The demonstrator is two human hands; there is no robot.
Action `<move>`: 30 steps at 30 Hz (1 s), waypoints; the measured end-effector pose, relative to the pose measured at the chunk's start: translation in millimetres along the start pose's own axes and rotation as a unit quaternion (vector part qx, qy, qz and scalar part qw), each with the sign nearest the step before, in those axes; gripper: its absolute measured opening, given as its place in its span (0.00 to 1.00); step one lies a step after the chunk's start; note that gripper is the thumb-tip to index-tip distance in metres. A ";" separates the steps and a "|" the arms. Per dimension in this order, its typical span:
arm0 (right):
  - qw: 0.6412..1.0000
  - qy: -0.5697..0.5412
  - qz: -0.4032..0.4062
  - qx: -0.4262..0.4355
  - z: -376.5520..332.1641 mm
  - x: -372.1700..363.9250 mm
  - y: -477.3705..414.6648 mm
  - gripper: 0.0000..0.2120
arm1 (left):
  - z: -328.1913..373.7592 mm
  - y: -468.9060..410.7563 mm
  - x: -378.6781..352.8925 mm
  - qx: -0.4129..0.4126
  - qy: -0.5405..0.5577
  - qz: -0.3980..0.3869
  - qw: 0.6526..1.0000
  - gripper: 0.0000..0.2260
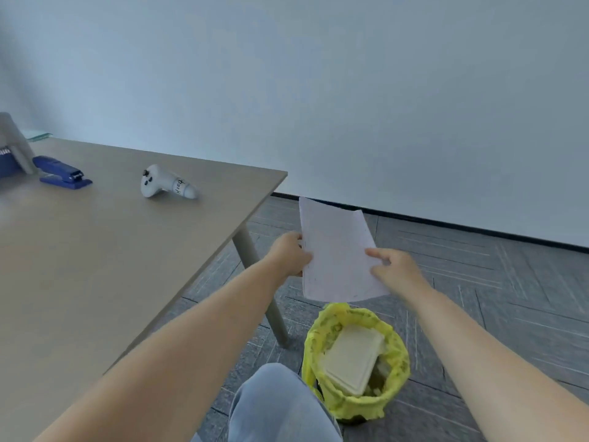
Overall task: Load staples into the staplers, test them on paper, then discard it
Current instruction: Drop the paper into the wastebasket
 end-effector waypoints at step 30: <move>0.952 0.109 0.009 -0.286 294.7 3.8 -23.3 0.10 | -165.3 -91.2 -207.4 0.112 -0.263 -0.193 0.939 0.17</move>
Point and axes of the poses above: each hand's wrist, its own y-axis away from the middle knuckle, its own x-axis out of the back of the hand, z = x × y, the point moved 9 cm from there along -y, towards the middle knuckle, and after that the axes turned 10 degrees about -y, right-handed, at the moved point
